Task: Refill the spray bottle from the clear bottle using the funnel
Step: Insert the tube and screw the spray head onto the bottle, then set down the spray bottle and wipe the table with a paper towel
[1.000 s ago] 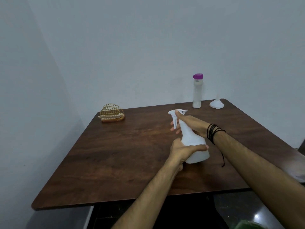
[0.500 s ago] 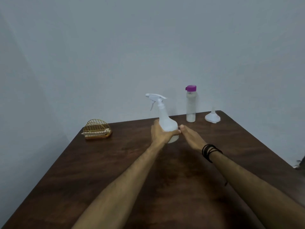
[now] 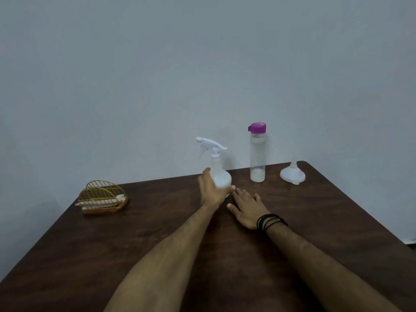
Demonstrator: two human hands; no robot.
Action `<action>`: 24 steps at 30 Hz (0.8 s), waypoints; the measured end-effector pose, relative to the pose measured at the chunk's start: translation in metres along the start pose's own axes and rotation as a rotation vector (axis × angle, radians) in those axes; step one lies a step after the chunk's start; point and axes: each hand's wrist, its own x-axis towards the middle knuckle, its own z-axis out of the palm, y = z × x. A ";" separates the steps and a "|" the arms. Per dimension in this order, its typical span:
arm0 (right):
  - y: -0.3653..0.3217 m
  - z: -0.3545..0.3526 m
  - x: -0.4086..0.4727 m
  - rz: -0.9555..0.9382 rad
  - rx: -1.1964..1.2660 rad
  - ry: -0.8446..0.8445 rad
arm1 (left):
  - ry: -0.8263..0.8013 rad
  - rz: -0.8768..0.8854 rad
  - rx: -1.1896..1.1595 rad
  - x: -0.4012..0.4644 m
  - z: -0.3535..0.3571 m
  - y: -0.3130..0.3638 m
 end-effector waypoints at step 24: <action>-0.040 0.015 -0.019 -0.148 0.020 -0.075 | -0.417 -0.017 0.797 -0.034 -0.166 -0.099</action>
